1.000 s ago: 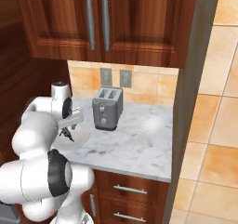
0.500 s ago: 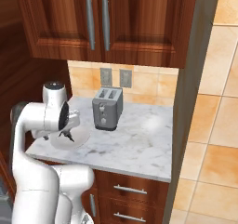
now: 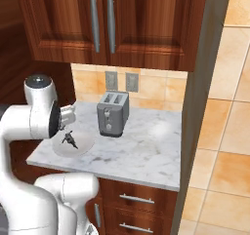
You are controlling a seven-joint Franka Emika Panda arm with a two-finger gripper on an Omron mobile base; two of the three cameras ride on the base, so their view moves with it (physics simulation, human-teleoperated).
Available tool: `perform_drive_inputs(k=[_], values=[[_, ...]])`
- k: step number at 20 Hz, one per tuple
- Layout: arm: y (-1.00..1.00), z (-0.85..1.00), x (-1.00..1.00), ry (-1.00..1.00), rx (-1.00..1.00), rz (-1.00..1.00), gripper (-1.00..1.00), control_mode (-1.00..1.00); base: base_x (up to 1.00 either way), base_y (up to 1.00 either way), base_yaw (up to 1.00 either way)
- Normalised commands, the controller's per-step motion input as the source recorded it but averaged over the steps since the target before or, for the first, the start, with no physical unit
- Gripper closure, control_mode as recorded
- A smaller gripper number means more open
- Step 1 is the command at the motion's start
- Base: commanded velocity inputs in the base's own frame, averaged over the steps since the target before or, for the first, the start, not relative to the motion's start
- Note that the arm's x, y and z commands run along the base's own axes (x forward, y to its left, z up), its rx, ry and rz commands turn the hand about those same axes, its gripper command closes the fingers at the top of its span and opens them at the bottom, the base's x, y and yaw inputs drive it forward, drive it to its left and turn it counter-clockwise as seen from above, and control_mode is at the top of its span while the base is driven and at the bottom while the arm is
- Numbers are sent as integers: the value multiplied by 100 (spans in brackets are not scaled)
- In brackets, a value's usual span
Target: Take the fish from the oven and place it on the plate on the counter.
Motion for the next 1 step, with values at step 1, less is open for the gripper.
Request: perform_drive_inputs(k=[1], values=[[0, 100, 0, 0, 0, -1, -100, -100, 0, 0, 0]])
